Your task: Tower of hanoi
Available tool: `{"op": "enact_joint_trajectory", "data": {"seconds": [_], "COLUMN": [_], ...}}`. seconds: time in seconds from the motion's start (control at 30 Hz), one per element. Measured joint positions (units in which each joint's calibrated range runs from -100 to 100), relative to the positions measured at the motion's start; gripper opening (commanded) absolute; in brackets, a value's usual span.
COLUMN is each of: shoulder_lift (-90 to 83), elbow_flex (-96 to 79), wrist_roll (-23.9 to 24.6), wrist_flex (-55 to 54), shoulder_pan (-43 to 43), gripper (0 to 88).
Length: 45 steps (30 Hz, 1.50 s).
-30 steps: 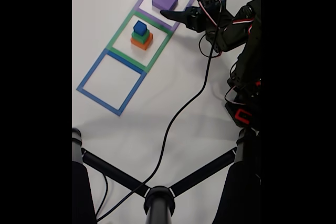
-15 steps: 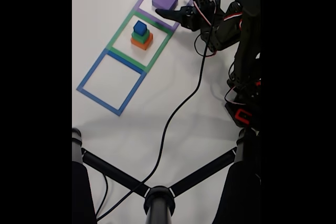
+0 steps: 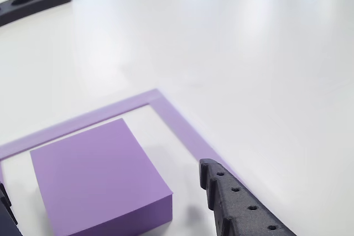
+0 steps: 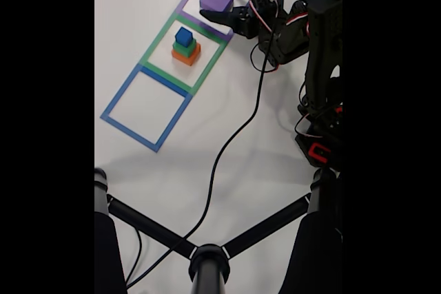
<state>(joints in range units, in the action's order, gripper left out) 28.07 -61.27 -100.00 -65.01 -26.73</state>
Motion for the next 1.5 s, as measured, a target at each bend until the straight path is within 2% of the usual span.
{"op": "enact_joint_trajectory", "data": {"seconds": [0.87, 1.5], "shoulder_lift": [5.2, 7.3], "elbow_flex": [2.8, 4.2], "wrist_roll": [0.0, 0.0], "wrist_flex": [-3.9, -5.6], "shoulder_pan": [1.3, 2.1], "gripper": [38.0, 31.9]}}
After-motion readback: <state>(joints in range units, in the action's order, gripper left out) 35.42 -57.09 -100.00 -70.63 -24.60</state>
